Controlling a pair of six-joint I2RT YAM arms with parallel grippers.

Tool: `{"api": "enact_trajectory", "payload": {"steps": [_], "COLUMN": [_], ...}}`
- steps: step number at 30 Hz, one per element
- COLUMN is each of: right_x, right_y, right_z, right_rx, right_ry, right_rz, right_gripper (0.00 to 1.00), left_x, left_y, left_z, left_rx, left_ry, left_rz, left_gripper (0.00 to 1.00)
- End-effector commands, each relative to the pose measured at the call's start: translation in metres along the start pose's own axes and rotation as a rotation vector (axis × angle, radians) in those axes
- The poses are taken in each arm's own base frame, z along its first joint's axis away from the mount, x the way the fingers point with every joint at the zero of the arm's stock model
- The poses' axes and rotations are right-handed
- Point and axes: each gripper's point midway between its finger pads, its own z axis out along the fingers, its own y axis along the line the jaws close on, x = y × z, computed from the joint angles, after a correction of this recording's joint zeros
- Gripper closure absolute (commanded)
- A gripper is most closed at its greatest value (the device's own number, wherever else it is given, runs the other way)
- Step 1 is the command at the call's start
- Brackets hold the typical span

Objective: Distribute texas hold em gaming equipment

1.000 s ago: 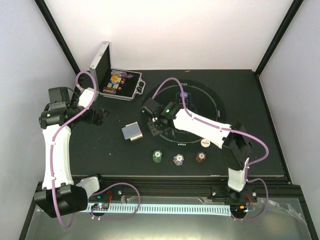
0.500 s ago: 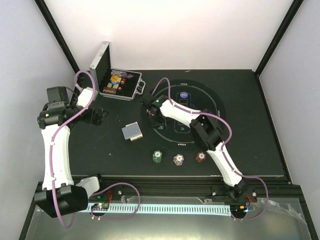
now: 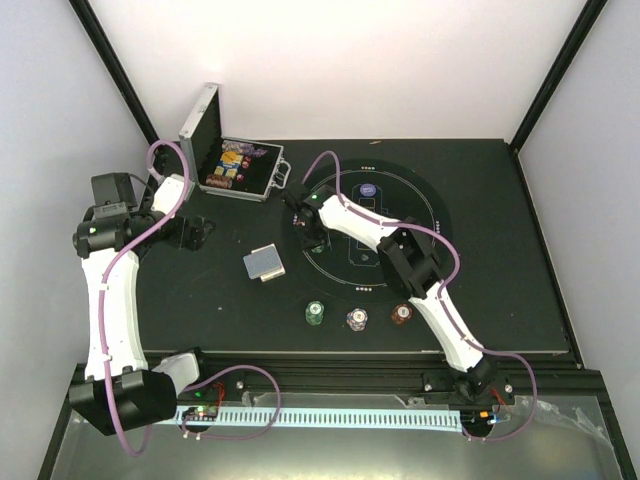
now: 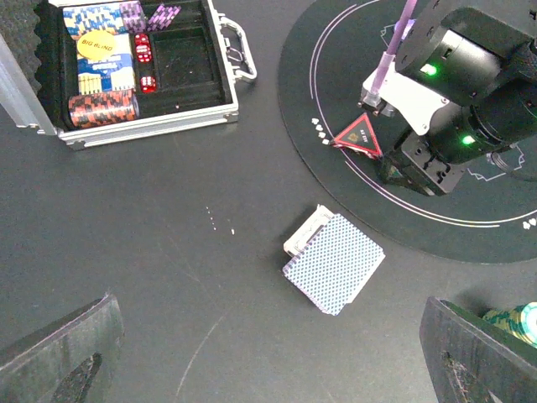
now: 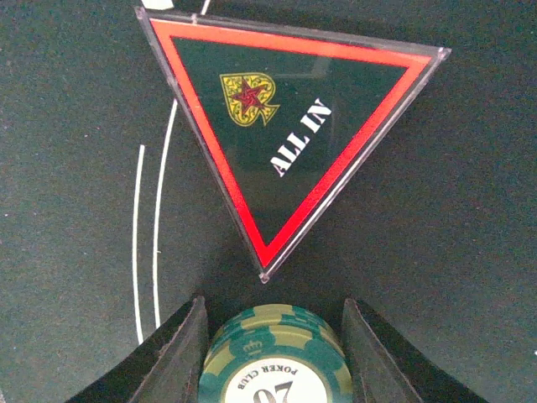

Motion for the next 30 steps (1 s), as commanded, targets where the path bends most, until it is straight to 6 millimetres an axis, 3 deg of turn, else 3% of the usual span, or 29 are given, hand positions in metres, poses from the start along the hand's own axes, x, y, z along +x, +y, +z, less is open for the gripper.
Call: {"api": "enact_trajectory", "payload": {"steps": [1, 4, 7, 10, 13, 16, 19, 23, 26, 30], "right_x": [0.003, -0.001, -0.009, -0.012, -0.002, 0.026, 0.065, 0.118, 0.142, 0.158], "right_y": [-0.002, -0.003, -0.005, -0.010, -0.005, 0.015, 0.036, 0.056, 0.068, 0.078], "right_z": [0.003, -0.007, -0.030, -0.063, -0.093, -0.117, -0.125, -0.121, -0.118, -0.104], "right_rx": [-0.007, -0.006, -0.001, 0.028, 0.028, -0.006, -0.043, -0.108, -0.123, -0.107], "right_ry": [0.018, 0.001, -0.041, -0.094, -0.140, -0.171, -0.161, -0.125, -0.104, -0.071], "right_rz": [-0.007, -0.011, -0.009, -0.008, -0.015, -0.046, -0.077, -0.078, -0.086, -0.118], "right_gripper": [0.70, 0.54, 0.32, 0.22, 0.18, 0.13, 0.09, 0.05, 0.03, 0.02], "left_x": [-0.007, -0.005, -0.005, -0.005, -0.008, -0.010, -0.013, -0.012, -0.010, -0.011], "left_y": [-0.002, -0.003, -0.004, -0.004, -0.002, 0.000, -0.002, -0.004, -0.004, -0.005], "left_z": [-0.006, -0.005, -0.006, -0.006, -0.006, -0.006, -0.005, -0.004, -0.004, -0.006], "left_rx": [0.012, 0.019, 0.020, 0.019, 0.019, 0.017, 0.034, 0.049, 0.050, 0.046], "left_ry": [-0.016, -0.012, -0.014, -0.016, -0.017, -0.013, -0.024, -0.026, -0.024, -0.029], "left_rz": [0.017, 0.013, 0.013, 0.014, 0.027, 0.027, 0.020, 0.009, 0.007, 0.012], "left_gripper": [0.01, 0.01, 0.01, 0.01, 0.01, 0.01, 0.01, 0.01, 0.01, 0.01]}}
